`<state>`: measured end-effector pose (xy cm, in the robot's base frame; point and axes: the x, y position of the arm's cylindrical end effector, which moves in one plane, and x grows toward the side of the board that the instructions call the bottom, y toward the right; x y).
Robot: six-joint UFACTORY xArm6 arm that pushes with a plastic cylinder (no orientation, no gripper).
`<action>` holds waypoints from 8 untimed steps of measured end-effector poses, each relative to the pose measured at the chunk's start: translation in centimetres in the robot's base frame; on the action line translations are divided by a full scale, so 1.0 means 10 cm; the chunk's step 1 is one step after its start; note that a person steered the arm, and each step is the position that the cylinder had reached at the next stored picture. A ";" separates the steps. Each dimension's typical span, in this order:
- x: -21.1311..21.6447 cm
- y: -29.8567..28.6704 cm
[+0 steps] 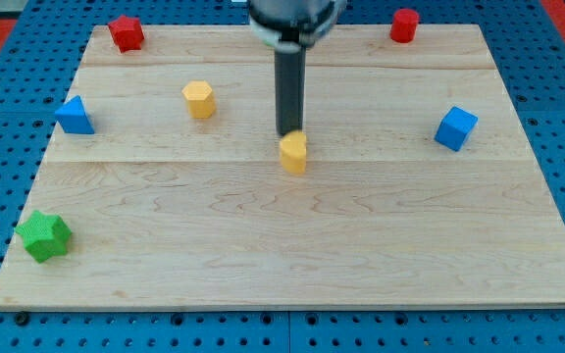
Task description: Slide the yellow heart towards the bottom center of the board
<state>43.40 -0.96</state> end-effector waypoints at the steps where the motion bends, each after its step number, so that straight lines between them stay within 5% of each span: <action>1: 0.99 -0.16; 3: 0.11 -0.35; 4: -0.21 0.32; 5: 0.85 0.37; 6: 1.33 0.07; 7: 1.24 0.16; 8: 0.42 0.23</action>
